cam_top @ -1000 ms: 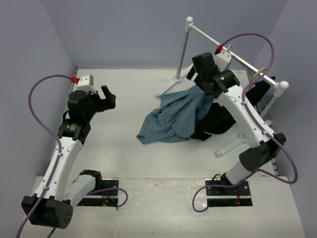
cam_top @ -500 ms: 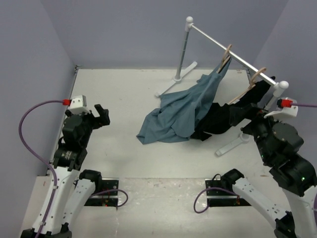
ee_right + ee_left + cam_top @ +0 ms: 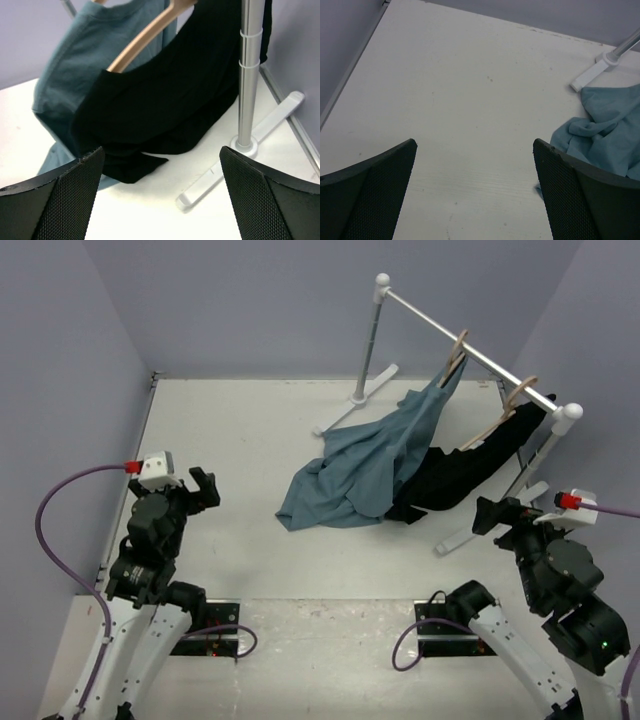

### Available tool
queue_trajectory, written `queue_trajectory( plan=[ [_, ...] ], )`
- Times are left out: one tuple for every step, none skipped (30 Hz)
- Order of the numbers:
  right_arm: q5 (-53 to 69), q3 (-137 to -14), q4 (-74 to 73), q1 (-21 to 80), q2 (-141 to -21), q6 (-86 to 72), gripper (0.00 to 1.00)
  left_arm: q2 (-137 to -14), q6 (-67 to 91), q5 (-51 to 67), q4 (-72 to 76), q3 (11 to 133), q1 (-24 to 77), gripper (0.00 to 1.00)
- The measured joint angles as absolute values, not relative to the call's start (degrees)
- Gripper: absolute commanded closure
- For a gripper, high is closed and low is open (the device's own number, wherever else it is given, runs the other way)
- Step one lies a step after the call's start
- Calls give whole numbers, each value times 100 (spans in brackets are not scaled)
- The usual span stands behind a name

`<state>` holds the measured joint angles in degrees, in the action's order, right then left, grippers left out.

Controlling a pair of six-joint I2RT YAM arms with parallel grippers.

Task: Place the t-shirt on the hanger
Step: Reset both arms

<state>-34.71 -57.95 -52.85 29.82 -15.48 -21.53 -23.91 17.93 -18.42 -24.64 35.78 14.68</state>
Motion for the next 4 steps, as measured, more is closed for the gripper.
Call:
queue_trajectory(
  plan=[
    [-3489, -5739, -5293, 2982, -1516, -2130, 1, -2392, 1793, -1863, -2471, 3575, 1481, 0],
    [-3500, -5699, -5267, 2982, -1496, -2104, 1, -2392, 1793, -1874, -2475, 3575, 1483, 0],
    [-3505, -5660, -5241, 2982, -1479, -2089, 1, -2392, 1793, -1883, -2477, 3575, 1487, 0],
    [-3505, -5631, -5220, 2984, -1460, -2077, 1, -2392, 1793, -1890, -2479, 3575, 1491, 0]
  ],
)
